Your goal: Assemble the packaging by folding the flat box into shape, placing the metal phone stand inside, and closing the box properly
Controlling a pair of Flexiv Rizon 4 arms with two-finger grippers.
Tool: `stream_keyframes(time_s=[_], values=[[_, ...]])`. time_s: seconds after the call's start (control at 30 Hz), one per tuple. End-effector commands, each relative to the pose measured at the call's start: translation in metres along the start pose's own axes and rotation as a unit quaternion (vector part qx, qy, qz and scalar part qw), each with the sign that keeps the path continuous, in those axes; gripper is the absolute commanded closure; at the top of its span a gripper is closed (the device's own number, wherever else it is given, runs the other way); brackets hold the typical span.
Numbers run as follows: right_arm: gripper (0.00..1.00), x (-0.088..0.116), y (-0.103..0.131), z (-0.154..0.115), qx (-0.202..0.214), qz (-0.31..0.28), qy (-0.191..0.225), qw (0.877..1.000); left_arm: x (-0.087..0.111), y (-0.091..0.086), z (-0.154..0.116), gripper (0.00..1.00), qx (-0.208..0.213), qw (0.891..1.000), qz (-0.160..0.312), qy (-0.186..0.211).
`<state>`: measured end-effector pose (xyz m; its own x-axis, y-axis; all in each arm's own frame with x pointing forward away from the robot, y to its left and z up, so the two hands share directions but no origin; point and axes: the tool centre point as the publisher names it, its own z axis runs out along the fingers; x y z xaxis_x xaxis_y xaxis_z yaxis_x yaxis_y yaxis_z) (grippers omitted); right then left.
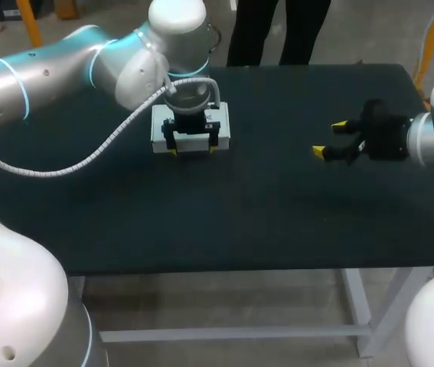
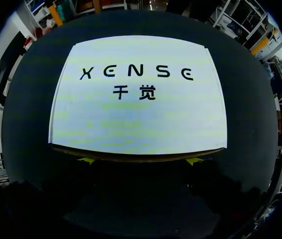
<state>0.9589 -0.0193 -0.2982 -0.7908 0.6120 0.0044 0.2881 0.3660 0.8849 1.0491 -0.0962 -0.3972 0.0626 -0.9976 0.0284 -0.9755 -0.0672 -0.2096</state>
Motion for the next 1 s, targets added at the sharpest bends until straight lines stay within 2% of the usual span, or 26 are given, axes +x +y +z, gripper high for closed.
stream_keyframes(time_s=[0.03, 0.3, 0.43, 0.67, 1.0], values=[[0.00, 0.000, -0.001, -0.001, -0.003, 0.000, 0.002, 1.000, 0.003, -0.031, 0.015, 0.00, -0.029, 1.000, -0.003, -0.002], [0.00, 0.000, -0.001, -0.001, -0.003, 0.000, 0.002, 1.000, -0.001, -0.075, 0.024, 0.00, -0.034, 0.999, -0.002, 0.006], [0.00, 0.000, -0.001, -0.001, -0.003, 0.000, 0.002, 1.000, -0.002, -0.093, 0.027, 0.00, -0.047, 0.999, 0.014, 0.015], [0.00, 0.000, -0.001, -0.001, -0.003, 0.000, 0.002, 1.000, -0.005, -0.127, 0.029, 0.00, -0.050, 0.998, 0.023, 0.009], [0.00, 0.000, -0.001, -0.001, -0.003, 0.000, 0.002, 1.000, -0.009, -0.153, 0.036, 0.00, -0.051, 0.999, 0.013, 0.001]])
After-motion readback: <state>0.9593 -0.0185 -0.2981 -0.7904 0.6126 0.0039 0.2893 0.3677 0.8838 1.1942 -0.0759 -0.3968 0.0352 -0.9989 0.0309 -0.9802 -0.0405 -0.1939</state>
